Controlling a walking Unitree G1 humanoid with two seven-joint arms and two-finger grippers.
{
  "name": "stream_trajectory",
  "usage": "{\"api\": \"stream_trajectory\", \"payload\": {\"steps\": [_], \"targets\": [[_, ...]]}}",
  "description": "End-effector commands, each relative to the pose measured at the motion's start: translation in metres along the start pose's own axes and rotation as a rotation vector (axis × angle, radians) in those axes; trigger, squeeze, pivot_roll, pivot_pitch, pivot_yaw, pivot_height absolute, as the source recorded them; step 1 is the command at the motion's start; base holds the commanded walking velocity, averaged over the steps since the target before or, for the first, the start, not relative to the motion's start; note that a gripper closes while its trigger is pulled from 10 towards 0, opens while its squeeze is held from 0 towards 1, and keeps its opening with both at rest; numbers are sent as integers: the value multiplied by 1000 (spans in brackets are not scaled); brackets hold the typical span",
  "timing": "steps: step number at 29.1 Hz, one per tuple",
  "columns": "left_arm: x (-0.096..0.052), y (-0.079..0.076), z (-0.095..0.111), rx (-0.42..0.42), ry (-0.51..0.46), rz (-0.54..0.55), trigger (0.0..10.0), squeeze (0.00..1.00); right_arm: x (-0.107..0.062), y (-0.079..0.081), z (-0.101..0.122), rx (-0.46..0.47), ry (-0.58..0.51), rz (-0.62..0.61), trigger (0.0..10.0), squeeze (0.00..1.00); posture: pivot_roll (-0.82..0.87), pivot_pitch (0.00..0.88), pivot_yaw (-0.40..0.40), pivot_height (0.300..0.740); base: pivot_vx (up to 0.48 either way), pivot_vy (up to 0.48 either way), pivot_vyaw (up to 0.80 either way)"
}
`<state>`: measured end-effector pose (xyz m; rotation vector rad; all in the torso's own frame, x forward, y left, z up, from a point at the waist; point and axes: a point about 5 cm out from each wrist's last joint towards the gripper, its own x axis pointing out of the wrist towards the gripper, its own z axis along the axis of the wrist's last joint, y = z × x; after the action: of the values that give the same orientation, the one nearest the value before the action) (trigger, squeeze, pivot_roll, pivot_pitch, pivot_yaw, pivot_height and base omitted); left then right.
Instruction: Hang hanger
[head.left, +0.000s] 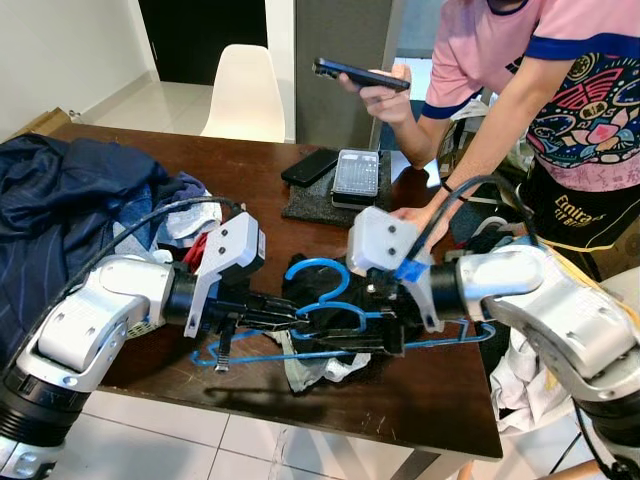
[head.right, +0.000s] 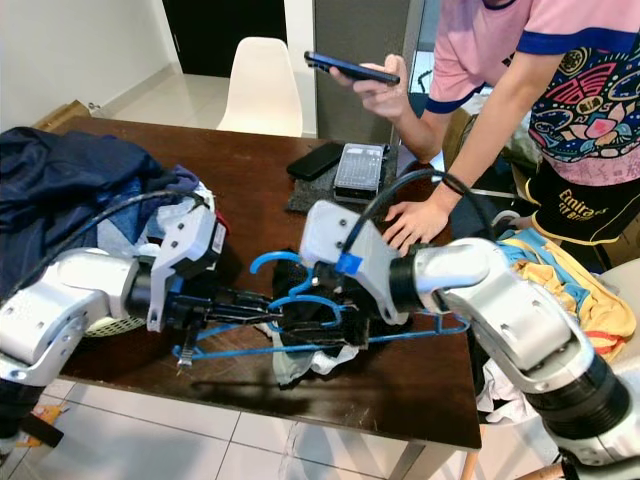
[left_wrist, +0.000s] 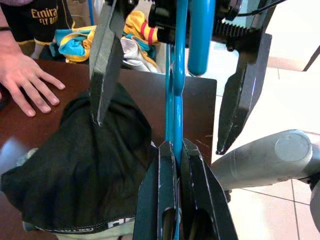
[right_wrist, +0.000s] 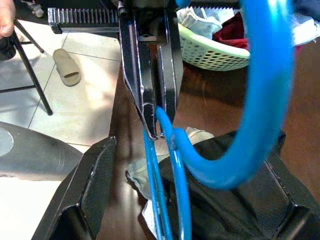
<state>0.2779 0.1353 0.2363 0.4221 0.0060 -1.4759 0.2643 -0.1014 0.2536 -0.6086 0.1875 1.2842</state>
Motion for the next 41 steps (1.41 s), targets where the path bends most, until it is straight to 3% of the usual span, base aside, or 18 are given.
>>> {"api": "stream_trajectory", "payload": {"steps": [1,2,4,5,20,21,22,23,24,25,35,37,40,41], "targets": [[6,-1,2,25,1,-23,10000,0,4,2,-3,3,29,23,10000,0,42,66,27,740,0,0,0],[6,0,2,37,5,-24,10000,0,3,0,-9,-4,70,17,1882,0,41,69,26,740,0,0,0],[6,0,2,37,5,-24,10000,0,3,0,-9,-4,70,17,1882,0,41,69,26,740,0,0,0],[6,0,2,46,9,-26,10000,0,1,-1,-14,-11,104,13,0,0,41,69,25,740,0,0,0],[-2,1,2,92,45,-23,10000,0,-3,-8,-20,-28,198,-32,0,0,45,74,20,740,0,0,0],[-3,3,2,86,42,-13,10000,71,-3,-9,-20,-27,198,-35,0,0,45,74,20,740,0,0,0],[-3,3,2,86,42,-13,10000,71,-3,-9,-20,-27,198,-35,0,0,45,74,20,740,0,0,0],[-3,4,2,70,34,-6,10000,361,-3,-9,-21,-29,200,-36,0,0,45,73,21,740,0,0,0],[-3,4,2,58,27,-4,10000,361,-3,-9,-21,-32,202,-35,0,0,45,73,21,740,0,0,0],[-4,4,3,46,13,-6,10000,1000,-3,-9,-21,-31,200,-38,0,0,45,73,21,740,0,0,0],[-29,13,32,63,-121,100,10000,1000,-7,-13,-24,-16,198,-71,0,0,46,75,19,740,0,0,0],[-46,20,46,89,-182,207,10000,1000,-11,-18,-29,11,201,-113,0,0,54,73,15,740,0,0,0],[-55,25,52,98,-211,299,10000,1000,-14,-22,-31,35,192,-150,0,0,67,74,7,740,0,0,0],[-64,33,55,105,-243,436,10000,1000,-17,-27,-32,70,157,-202,0,0,69,74,6,740,0,0,0]]}}
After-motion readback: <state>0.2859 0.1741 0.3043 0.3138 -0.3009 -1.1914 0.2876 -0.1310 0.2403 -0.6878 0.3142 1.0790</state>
